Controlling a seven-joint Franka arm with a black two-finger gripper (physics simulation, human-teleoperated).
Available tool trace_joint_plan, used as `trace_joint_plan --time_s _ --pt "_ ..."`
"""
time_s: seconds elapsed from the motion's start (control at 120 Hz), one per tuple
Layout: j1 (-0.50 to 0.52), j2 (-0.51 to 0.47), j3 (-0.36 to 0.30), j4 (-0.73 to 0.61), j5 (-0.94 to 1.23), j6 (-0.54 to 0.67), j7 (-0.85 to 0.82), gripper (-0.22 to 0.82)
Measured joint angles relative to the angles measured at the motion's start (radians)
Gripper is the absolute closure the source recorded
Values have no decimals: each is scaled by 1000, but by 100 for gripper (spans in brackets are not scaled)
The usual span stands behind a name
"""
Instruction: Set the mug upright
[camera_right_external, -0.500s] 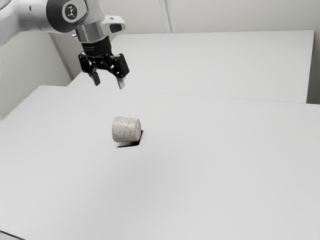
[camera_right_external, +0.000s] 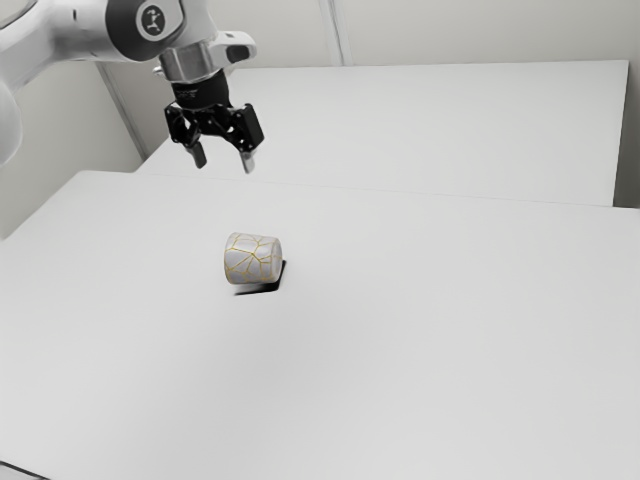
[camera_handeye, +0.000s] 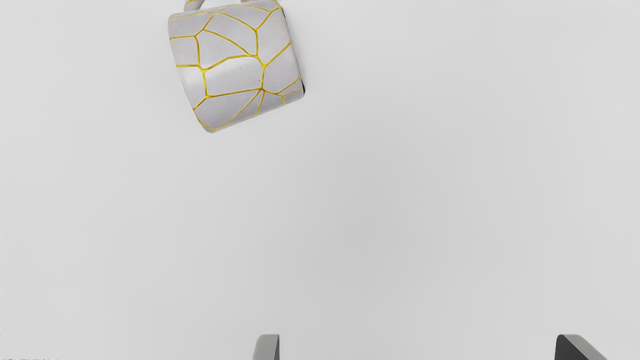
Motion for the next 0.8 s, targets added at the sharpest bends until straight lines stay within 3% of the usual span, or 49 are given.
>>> trace_joint_plan --time_s 0.433,0.8 --pt "202 158 36 57 -61 11 43 0" --pt "289 224 38 -57 -235 179 159 0"
